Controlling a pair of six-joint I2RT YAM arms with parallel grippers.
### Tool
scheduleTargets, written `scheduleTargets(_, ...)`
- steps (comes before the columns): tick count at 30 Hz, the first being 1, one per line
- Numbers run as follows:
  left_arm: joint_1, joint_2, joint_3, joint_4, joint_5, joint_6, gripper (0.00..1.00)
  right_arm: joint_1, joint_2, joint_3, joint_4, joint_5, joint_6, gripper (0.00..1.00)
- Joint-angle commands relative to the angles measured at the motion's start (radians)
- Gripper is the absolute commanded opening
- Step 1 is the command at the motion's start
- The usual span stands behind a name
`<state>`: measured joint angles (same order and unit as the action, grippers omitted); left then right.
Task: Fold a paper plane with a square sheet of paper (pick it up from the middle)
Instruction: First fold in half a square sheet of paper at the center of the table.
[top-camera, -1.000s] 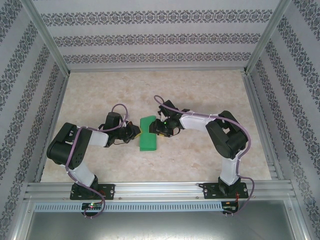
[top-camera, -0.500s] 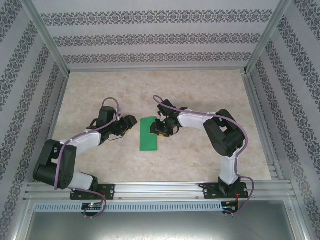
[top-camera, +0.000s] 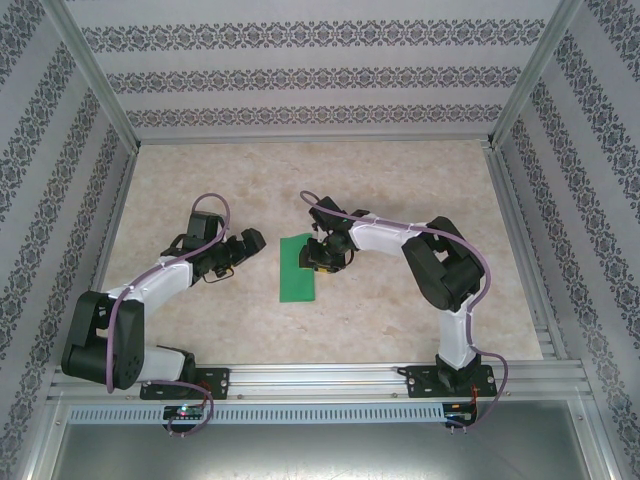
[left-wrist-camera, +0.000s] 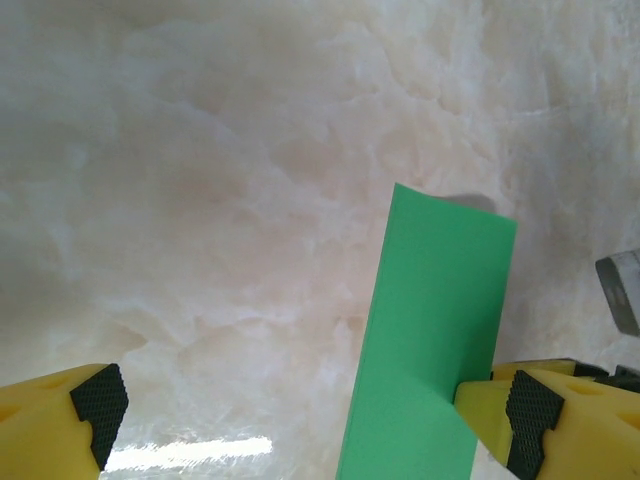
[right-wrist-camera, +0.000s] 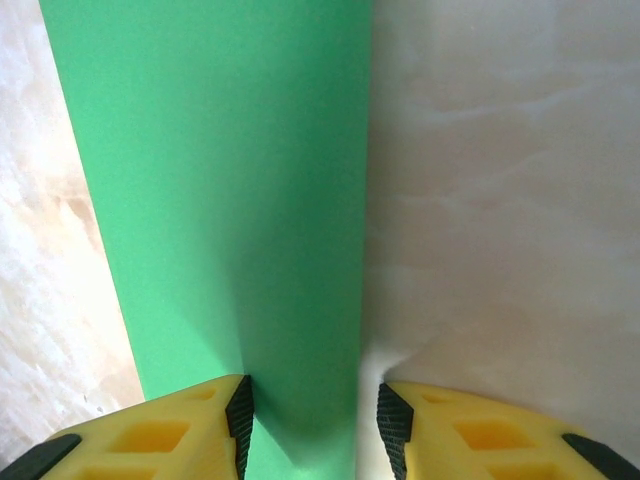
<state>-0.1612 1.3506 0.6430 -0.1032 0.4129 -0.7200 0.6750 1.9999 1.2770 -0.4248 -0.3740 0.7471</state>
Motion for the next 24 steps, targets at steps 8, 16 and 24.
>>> scheduleTargets(8, 0.014, 0.008, 0.033, -0.030, 0.062, 0.118, 1.00, 0.020, 0.147, -0.038, -0.068, 0.148, -0.024, 0.44)
scheduleTargets(16, 0.011, 0.070, 0.043, 0.001, 0.125, 0.123, 1.00, 0.021, 0.172, -0.030, -0.083, 0.154, -0.038, 0.44)
scheduleTargets(24, 0.010, 0.131, 0.055, 0.031, 0.173, 0.072, 0.92, 0.022, 0.187, -0.021, -0.101, 0.173, -0.046, 0.44)
